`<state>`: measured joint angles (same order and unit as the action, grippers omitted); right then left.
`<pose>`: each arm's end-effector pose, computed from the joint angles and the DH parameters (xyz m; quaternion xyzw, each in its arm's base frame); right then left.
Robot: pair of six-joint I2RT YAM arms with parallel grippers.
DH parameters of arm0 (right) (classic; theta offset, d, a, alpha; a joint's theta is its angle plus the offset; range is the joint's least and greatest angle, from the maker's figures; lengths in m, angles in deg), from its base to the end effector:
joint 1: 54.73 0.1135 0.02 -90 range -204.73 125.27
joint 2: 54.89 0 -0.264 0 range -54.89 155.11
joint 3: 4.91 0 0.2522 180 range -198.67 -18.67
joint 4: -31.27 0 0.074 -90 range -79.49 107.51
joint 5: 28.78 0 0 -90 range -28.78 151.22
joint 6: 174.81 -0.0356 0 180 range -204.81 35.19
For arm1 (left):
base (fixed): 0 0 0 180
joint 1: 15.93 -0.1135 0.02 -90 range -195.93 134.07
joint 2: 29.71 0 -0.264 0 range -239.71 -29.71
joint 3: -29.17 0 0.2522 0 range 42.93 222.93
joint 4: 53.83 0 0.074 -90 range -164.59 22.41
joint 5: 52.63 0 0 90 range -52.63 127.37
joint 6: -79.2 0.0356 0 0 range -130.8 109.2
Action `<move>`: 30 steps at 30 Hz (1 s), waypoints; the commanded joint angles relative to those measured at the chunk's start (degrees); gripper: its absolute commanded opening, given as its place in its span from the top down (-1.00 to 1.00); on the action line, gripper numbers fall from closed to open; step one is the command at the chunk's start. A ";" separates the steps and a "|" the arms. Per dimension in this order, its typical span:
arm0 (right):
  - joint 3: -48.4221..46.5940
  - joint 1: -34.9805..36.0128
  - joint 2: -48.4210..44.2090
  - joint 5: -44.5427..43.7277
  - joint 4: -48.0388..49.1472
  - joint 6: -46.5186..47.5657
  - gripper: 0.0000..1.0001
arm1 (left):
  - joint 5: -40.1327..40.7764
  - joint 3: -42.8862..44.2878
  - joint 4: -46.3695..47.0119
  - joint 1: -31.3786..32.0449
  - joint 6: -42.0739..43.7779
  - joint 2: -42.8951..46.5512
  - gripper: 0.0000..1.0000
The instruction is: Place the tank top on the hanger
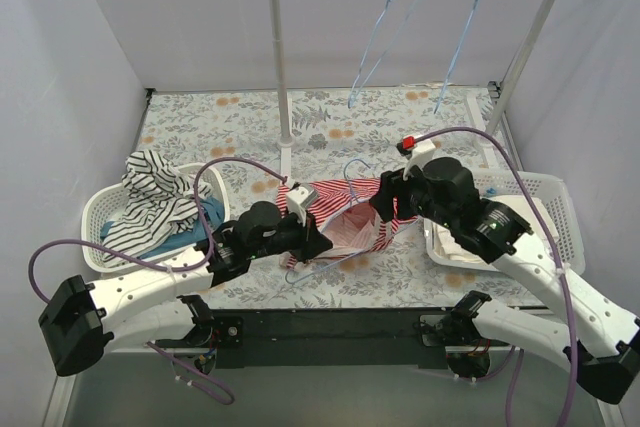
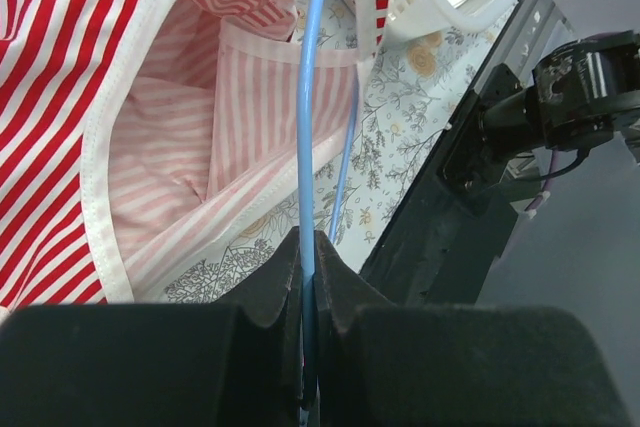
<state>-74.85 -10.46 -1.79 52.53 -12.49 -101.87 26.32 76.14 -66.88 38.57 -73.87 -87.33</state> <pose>0.1471 0.1359 0.3482 -0.1614 0.8353 0.2105 0.4816 0.1258 -0.1881 0.2461 -0.0098 0.8350 -0.5073 0.2131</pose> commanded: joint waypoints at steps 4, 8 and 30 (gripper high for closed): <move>1.16 -0.06 -5.21 16.14 12.68 5.99 -0.38 | 3.57 -0.69 3.77 3.50 4.35 -0.64 1.00; 0.81 -0.06 -2.40 16.77 14.35 5.90 -0.38 | 6.47 0.98 4.12 5.26 6.20 -2.49 1.00; 2.05 3.19 5.61 4.13 15.76 4.75 0.97 | 13.15 3.88 5.18 6.67 3.92 -3.72 1.00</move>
<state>-72.32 -8.86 4.11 60.00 1.31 -97.33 35.98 77.54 -63.69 45.02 -68.75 -92.84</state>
